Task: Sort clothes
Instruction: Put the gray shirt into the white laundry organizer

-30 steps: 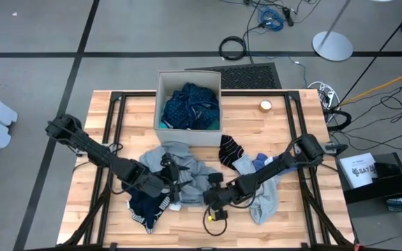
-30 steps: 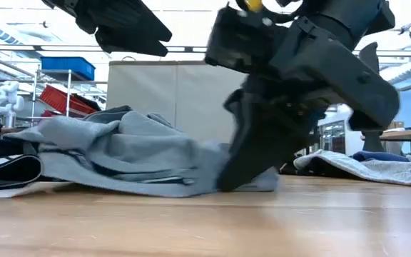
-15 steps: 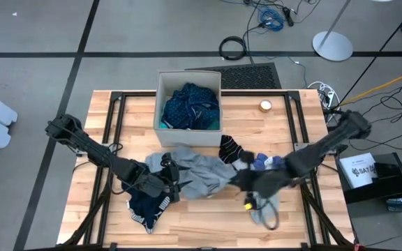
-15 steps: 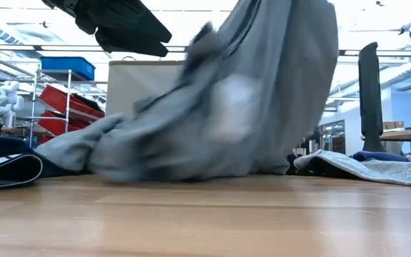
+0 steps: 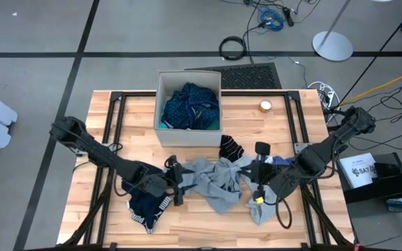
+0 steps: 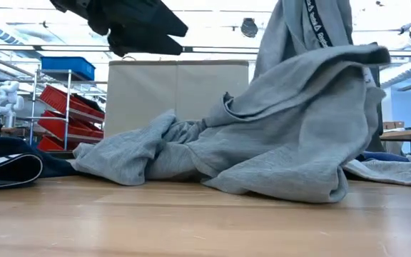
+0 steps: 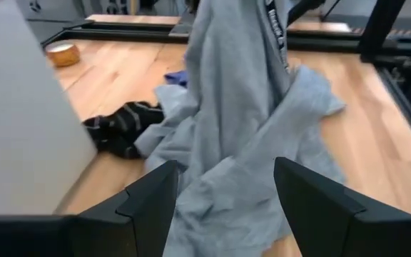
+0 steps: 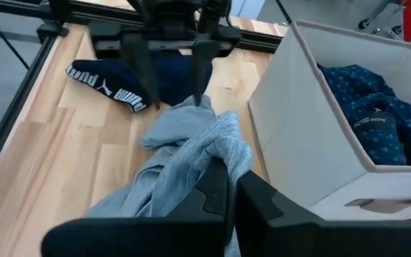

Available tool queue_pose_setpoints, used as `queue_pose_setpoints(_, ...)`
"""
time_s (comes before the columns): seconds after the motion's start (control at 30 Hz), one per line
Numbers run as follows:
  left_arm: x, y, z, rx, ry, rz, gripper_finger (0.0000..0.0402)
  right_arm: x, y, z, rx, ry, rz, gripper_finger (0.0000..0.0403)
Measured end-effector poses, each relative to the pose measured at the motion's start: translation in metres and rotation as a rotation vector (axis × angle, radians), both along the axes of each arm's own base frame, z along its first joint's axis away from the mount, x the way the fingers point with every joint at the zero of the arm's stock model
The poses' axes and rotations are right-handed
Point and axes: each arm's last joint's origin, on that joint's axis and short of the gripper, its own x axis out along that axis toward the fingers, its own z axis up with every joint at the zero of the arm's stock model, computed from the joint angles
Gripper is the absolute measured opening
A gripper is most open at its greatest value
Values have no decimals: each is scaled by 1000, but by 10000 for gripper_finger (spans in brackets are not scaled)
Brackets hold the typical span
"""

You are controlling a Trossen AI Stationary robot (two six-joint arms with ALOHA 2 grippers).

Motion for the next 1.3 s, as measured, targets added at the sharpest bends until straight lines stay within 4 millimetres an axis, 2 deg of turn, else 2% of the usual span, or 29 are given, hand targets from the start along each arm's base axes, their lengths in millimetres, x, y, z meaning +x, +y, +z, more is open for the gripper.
queue_pose_setpoints(0.3,33,0,-32,-71,-115,21,241,2,1,2,-9,-21,16,0)
queue_pose_setpoints(0.53,52,-2,-56,-18,-51,-108,241,1,1,2,-9,-17,19,0)
queue_pose_setpoints(0.8,65,-1,-76,7,-7,-55,234,1,1,2,-13,-15,21,0)
queue_pose_setpoints(0.9,67,-1,-76,7,7,-49,192,1,1,2,-13,-14,21,0)
queue_pose_setpoints(0.97,69,-1,-75,12,15,-44,140,1,1,2,-14,-14,21,0)
queue_pose_setpoints(1.07,71,-2,-71,8,3,-43,38,1,0,2,-18,-8,21,0)
queue_pose_setpoints(1.1,72,-3,-70,6,0,-43,21,1,0,1,-19,-4,20,0)
queue_pose_setpoints(1.2,71,-4,-61,2,-16,-46,13,-1,-1,0,-20,14,12,0)
queue_pose_setpoints(1.3,65,-8,-35,5,-29,-62,6,-2,-2,-2,-18,31,-1,0)
